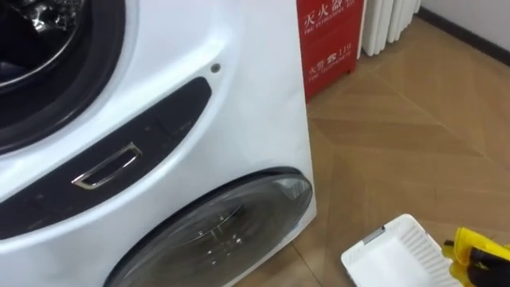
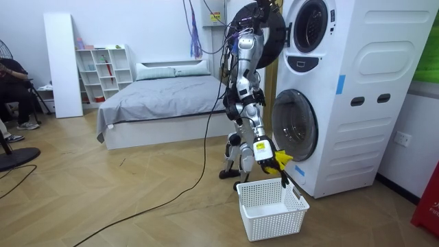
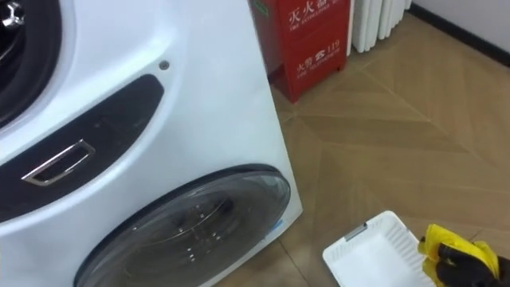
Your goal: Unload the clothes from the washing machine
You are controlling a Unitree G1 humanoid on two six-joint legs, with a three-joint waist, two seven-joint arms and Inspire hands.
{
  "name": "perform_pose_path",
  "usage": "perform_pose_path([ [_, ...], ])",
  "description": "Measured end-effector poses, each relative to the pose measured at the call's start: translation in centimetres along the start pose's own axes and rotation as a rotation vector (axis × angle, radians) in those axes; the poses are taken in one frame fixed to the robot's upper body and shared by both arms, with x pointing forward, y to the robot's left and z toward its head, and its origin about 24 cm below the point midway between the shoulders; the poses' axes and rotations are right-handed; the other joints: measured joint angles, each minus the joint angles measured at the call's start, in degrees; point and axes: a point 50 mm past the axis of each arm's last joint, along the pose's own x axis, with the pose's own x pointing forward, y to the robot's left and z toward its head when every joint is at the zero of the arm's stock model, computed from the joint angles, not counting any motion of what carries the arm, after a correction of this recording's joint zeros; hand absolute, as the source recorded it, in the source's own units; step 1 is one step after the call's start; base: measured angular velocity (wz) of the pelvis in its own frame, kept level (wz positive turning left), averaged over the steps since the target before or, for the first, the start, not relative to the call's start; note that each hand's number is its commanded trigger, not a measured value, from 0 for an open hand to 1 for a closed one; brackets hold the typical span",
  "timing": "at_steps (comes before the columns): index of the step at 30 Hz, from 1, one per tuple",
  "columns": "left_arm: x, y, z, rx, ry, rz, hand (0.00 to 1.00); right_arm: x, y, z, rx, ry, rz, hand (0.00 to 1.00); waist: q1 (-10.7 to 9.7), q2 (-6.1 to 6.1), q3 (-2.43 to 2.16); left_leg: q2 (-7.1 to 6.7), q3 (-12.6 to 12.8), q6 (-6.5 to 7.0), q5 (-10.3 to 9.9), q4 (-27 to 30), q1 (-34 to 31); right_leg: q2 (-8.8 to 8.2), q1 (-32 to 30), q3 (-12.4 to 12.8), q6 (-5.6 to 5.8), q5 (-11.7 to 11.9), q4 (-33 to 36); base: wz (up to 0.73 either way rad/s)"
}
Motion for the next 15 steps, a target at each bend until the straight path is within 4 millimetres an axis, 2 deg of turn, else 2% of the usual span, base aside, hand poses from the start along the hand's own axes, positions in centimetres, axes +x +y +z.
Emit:
perform_pose_path([
  [1, 0.0, 0.0, 0.2, 0.0, -0.01, -0.001, 0.0, 0.0, 0.0, 0.0, 0.006, -0.001, -0.006, 0.13, 0.0, -0.02, 0.01, 0.01, 0.0, 0.0, 0.0, 0.0, -0.1, 0.0, -0.1, 0.0, -0.03, 0.0, 0.0, 0.06],
  [2, 0.0, 0.0, 0.3, 0.0, -0.016, -0.001, 0.0, 0.0, -0.1, 0.1, 0.012, -0.006, -0.012, 0.0, -0.1, -0.04, 0.03, 0.01, -0.1, 0.01, 0.1, 0.0, -0.1, 0.01, -0.1, 0.0, -0.05, 0.0, 0.0, 0.05],
  [6, 0.0, 0.0, 0.3, -0.001, -0.019, 0.0, 0.0, 0.0, -0.2, 0.0, 0.016, -0.011, -0.017, 0.0, 0.0, -0.01, 0.01, 0.0, -0.3, -0.01, 0.2, 0.0, -0.2, 0.01, -0.1, 0.0, -0.09, -0.1, 0.0, 0.01],
  [15, -0.1, -0.2, -0.2, 0.0, -0.012, -0.003, 0.0, -0.3, -0.6, -2.0, -0.016, 0.034, -0.019, 0.0, 0.1, -0.01, 0.01, 0.02, -0.9, -0.01, 0.2, 0.0, -0.1, -0.17, -0.1, -0.1, -0.08, -0.7, 0.4, 0.01],
])
